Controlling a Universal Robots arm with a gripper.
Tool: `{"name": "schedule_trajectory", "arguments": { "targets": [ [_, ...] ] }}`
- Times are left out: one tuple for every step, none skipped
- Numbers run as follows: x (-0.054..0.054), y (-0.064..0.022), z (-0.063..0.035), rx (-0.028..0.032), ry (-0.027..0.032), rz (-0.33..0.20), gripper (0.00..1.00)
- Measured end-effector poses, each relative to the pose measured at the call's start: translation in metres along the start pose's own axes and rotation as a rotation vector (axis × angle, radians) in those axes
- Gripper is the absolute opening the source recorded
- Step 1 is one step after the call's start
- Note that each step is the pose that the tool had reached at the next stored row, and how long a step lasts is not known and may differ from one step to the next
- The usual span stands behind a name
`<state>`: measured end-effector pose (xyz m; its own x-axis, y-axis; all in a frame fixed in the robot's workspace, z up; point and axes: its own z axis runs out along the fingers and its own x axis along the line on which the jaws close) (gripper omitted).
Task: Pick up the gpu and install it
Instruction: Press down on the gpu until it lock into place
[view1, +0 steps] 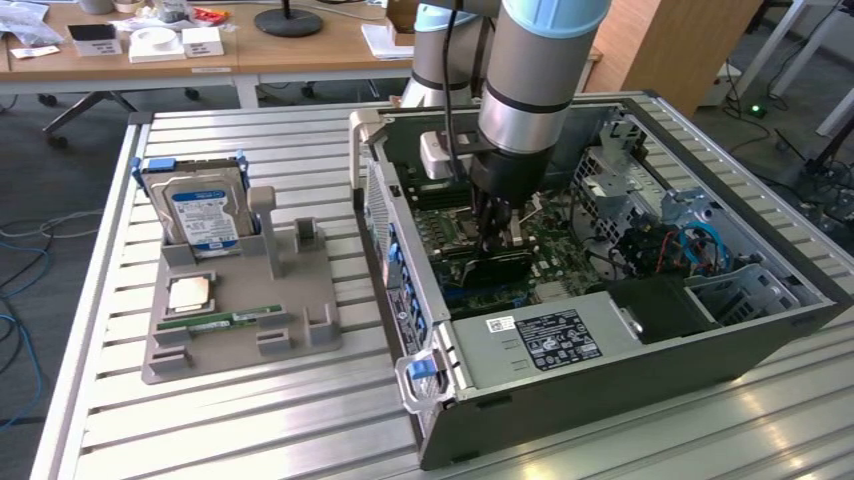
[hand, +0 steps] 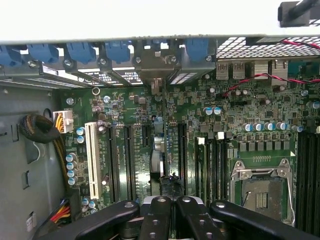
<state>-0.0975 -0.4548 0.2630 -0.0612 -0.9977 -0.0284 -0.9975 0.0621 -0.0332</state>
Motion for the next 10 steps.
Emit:
{"name": "schedule_trajectory", "arguments": {
  "targets": [
    [0.0,0.0,0.0002,0.0,0.0,0.0,0.11],
    [0.0,0.0001,0.0004,0.0001,0.0,0.0,0.11],
    [0.0,0.0002,0.0005,0.0,0.0,0.0,0.11],
    [0.0,0.0002,0.0005,-0.0001,0.0,0.0,0.11],
    [0.0,0.0002,0.0005,-0.0001,0.0,0.0,0.11],
    [0.0,0.0003,0.0005,-0.0001,0.0,0.0,0.11],
    [0.0,0.0003,0.0005,0.0,0.0,0.0,0.11],
    [0.0,0.0003,0.0005,0.0,0.0,0.0,0.11],
    [0.0,0.0006,0.0006,0.0001,0.0,0.0,0.11],
    [0.0,0.0009,0.0006,0.0001,0.0002,0.0,0.11]
  ]
}}
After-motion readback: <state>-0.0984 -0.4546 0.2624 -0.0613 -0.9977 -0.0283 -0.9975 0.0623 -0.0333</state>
